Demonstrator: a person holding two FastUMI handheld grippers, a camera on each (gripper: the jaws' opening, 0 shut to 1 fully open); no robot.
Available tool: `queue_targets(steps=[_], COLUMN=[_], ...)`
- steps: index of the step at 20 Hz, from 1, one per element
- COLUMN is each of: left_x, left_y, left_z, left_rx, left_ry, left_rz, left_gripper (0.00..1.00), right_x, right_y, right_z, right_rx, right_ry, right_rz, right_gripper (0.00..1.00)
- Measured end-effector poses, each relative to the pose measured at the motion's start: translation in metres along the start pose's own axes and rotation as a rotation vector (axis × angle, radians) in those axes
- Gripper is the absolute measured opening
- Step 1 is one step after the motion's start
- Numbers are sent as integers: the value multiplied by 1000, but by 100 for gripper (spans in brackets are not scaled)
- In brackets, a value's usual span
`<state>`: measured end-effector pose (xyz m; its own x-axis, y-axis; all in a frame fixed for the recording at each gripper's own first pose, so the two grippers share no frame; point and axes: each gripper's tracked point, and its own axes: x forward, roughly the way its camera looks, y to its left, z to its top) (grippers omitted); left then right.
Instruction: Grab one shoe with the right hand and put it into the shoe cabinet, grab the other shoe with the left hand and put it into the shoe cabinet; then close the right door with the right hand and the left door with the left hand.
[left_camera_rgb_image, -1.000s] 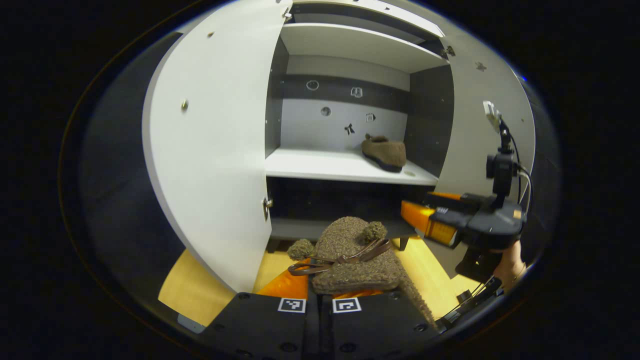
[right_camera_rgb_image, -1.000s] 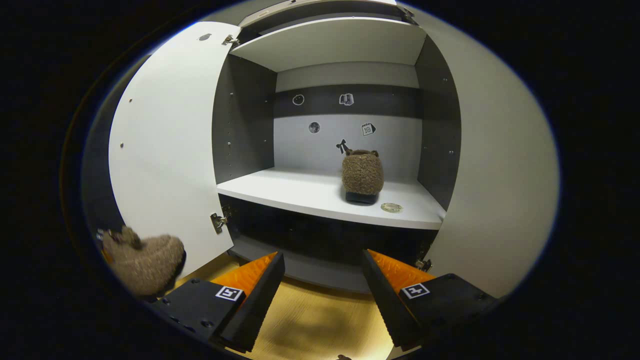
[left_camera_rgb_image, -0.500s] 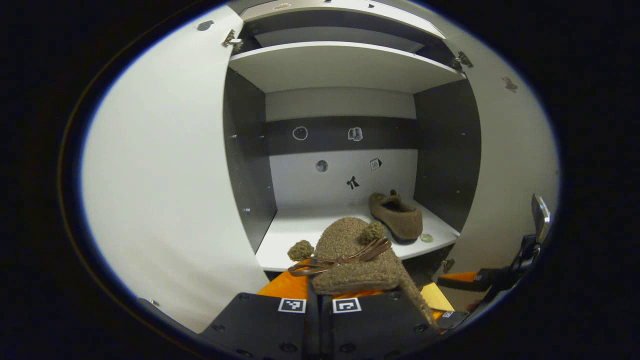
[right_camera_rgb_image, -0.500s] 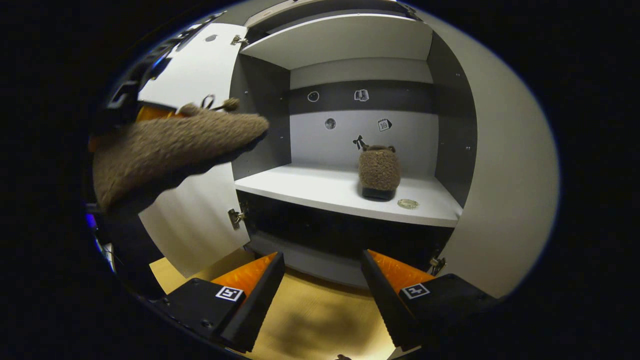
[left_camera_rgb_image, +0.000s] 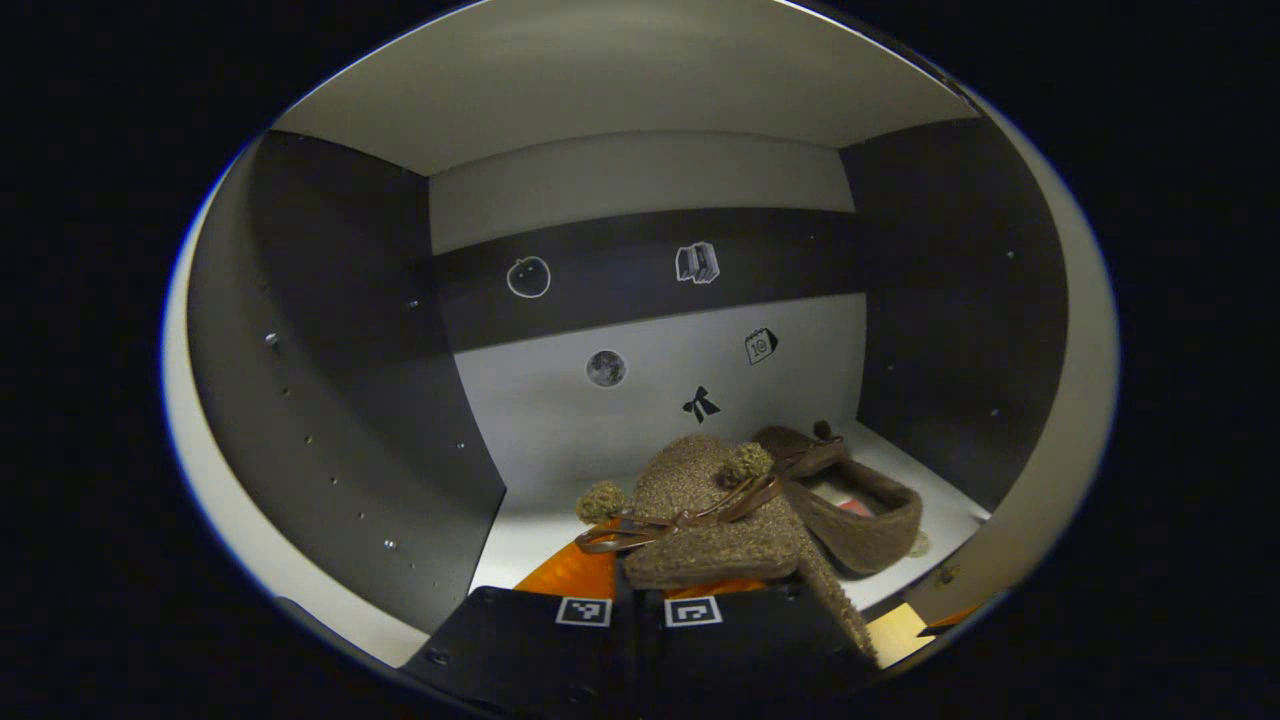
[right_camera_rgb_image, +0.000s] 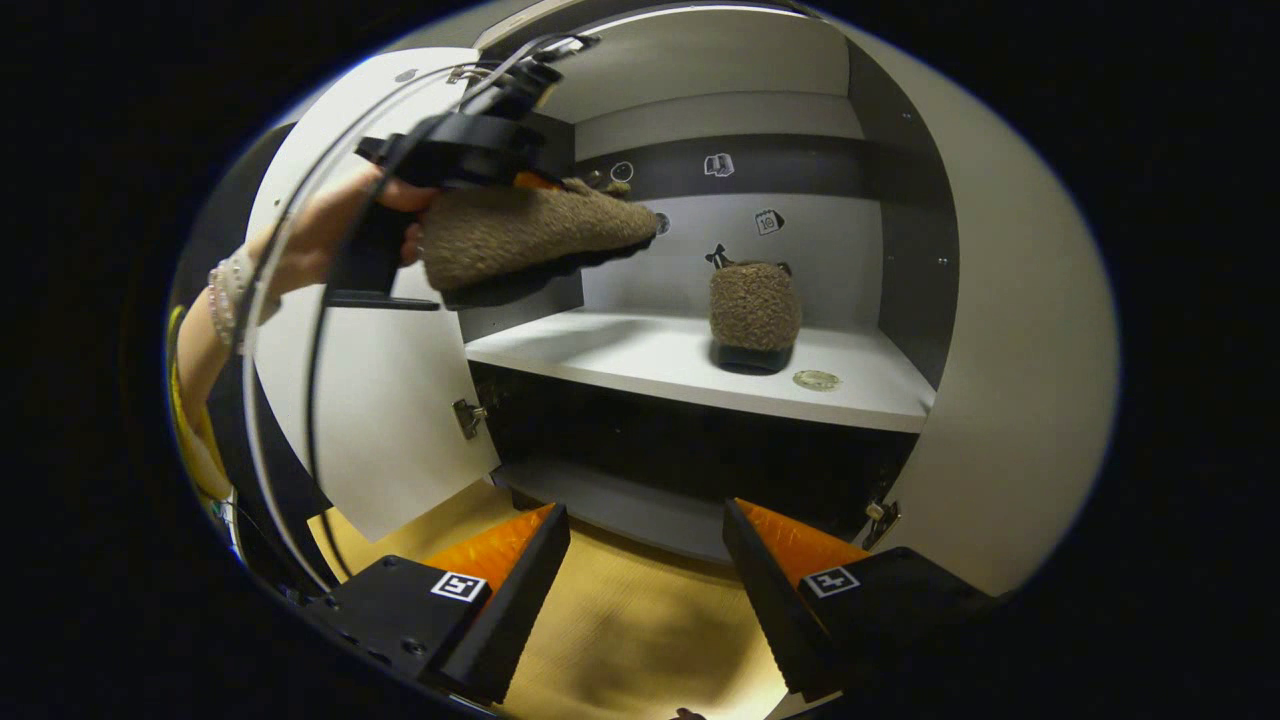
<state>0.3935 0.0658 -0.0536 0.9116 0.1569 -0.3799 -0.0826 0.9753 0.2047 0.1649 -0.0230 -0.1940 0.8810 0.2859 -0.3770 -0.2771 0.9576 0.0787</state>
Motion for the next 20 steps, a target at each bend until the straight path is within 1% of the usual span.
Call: queue_targets(steps=[2, 3, 5, 7, 10, 11, 14, 15, 16, 18, 19, 20], left_x=[29, 43, 68, 84, 102, 104, 105, 104, 103, 97, 93, 89], left_y=[1, -4, -12, -9, 1, 2, 5, 4, 7, 9, 7, 12], left_z=[-1, -3, -7, -17, -30, -34, -43, -43, -42, -37, -35, -33], left_rx=[46, 51, 16, -8, 15, 15, 35, 36, 39, 38, 35, 41], left_ry=[10, 16, 17, 43, 76, 90, 126, 127, 124, 111, 104, 95], left_rz=[22, 14, -18, -7, 29, 32, 29, 21, 32, 31, 17, 30], left_gripper=[5, 5, 5, 5, 7, 8, 15, 16, 24, 52, 53, 69], right_x=[0, 0, -1, -4, -2, -2, -2, -2, -1, -2, -2, -3], right_y=[1, 2, 4, 2, 0, 1, 2, 2, 3, 4, 5, 6], right_z=[1, 1, 0, 1, 0, 0, 1, 1, 1, 1, 0, 1], right_rx=[14, 12, 1, -10, -7, -8, -4, -3, -3, -3, -4, -4], right_ry=[6, 8, 13, 7, 16, 13, 9, 9, 10, 13, 15, 13], right_rz=[3, 8, 20, 20, 21, 22, 29, 31, 32, 35, 35, 35], right_gripper=[99, 99, 99, 99, 99, 99, 98, 99, 99, 99, 99, 99])
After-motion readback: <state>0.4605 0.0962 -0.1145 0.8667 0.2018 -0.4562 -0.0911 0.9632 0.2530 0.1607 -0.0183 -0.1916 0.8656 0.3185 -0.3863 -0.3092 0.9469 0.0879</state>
